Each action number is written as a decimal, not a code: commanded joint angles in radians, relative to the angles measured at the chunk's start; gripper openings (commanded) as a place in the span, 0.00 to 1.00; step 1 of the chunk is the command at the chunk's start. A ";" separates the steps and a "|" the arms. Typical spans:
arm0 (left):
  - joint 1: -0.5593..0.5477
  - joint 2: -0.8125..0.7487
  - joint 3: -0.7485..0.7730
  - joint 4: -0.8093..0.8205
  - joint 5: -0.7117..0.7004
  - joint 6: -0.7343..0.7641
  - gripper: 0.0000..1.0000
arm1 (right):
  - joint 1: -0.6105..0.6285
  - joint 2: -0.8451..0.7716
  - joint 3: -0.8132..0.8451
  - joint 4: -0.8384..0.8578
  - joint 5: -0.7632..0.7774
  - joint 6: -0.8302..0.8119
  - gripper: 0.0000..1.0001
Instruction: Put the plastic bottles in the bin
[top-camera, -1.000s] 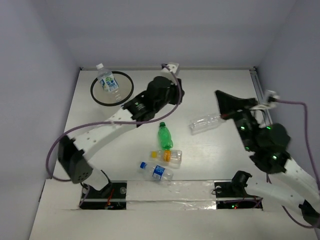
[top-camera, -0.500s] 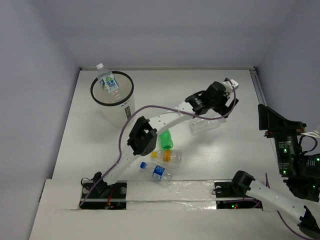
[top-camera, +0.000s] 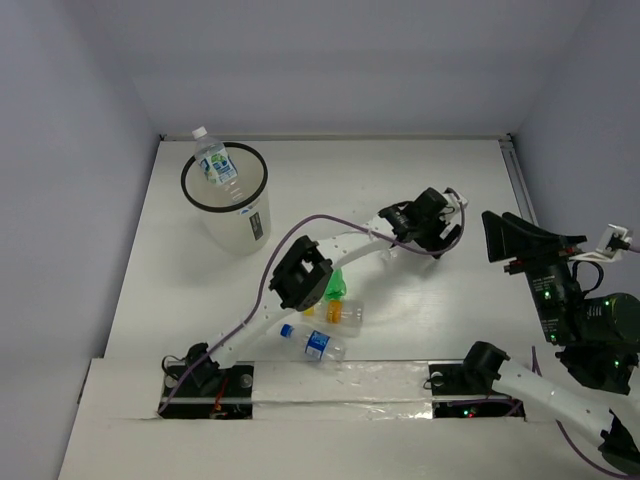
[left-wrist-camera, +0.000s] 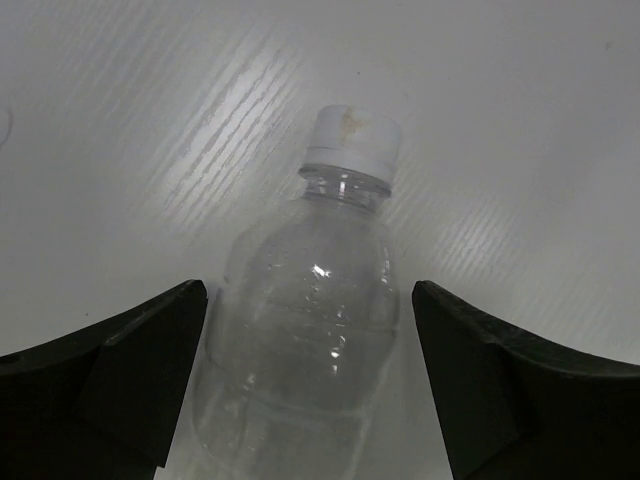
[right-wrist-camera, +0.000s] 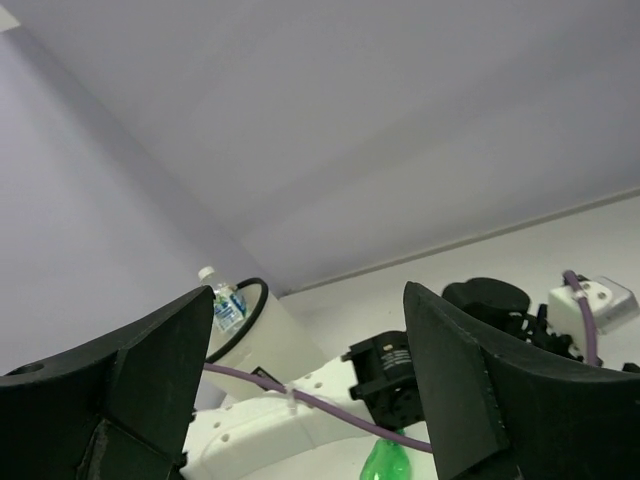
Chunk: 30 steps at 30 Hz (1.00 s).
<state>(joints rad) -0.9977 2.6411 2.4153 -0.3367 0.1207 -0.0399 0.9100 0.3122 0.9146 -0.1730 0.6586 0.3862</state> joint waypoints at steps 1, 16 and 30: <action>-0.002 0.016 0.019 0.053 -0.007 -0.025 0.78 | 0.001 0.010 -0.005 0.020 -0.065 0.005 0.81; 0.018 -0.505 -0.315 0.419 -0.070 -0.084 0.40 | 0.001 0.064 -0.045 0.016 -0.341 -0.049 0.50; 0.456 -1.449 -1.195 0.921 -0.443 -0.123 0.40 | 0.001 0.238 -0.146 0.299 -0.651 -0.032 0.50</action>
<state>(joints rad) -0.5903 1.2278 1.3563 0.4683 -0.2359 -0.1677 0.9100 0.5182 0.7929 -0.0074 0.1078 0.3485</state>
